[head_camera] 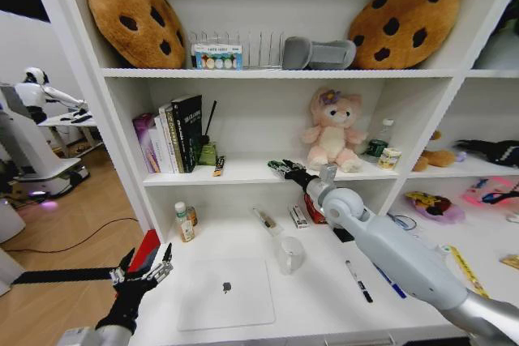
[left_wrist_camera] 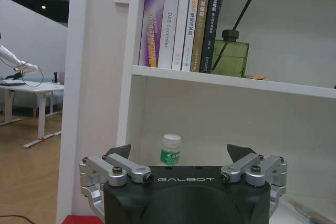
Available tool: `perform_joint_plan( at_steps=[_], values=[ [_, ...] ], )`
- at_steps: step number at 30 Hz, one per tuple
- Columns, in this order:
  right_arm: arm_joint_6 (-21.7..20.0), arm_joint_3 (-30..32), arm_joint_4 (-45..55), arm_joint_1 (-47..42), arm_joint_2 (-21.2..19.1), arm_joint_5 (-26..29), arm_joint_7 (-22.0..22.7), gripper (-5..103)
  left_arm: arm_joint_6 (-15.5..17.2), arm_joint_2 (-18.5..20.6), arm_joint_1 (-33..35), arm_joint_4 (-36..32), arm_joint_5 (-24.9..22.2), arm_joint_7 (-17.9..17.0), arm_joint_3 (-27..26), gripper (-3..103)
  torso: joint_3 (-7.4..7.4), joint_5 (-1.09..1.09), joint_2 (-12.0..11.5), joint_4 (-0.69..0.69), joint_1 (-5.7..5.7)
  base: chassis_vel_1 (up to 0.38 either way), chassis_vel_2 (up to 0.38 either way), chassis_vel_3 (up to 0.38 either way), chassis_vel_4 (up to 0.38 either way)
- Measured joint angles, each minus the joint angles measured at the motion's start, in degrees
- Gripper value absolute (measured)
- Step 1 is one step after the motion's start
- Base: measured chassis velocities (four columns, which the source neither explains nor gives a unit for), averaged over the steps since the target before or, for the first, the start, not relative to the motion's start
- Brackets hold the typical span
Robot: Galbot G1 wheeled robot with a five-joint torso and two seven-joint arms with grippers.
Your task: Organize the objects on the table.
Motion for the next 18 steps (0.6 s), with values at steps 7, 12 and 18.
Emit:
perform_joint_plan(
  at_steps=[7,12,18],
  values=[
    [-1.1,4.7,6.4,-2.3,-2.2,1.9,0.9,91,0.0,0.0,-0.3,0.0,0.0,0.0,0.2,100,0.0,-0.02,0.0,0.02,0.0,0.0,0.0,0.0,0.0],
    [-2.6,10.6,13.1,-6.6,-4.7,3.0,1.7,100,0.0,-0.2,-0.5,0.3,0.0,0.0,0.6,100,-0.01,-0.03,0.0,0.01,0.0,0.0,0.0,0.0,0.0],
    [-4.0,28.2,27.7,-27.4,-8.6,-0.4,5.1,100,-0.1,-0.3,-0.4,0.4,0.1,0.1,0.5,100,-0.01,-0.02,0.0,-0.01,0.0,0.0,0.0,0.0,0.0]
  ],
)
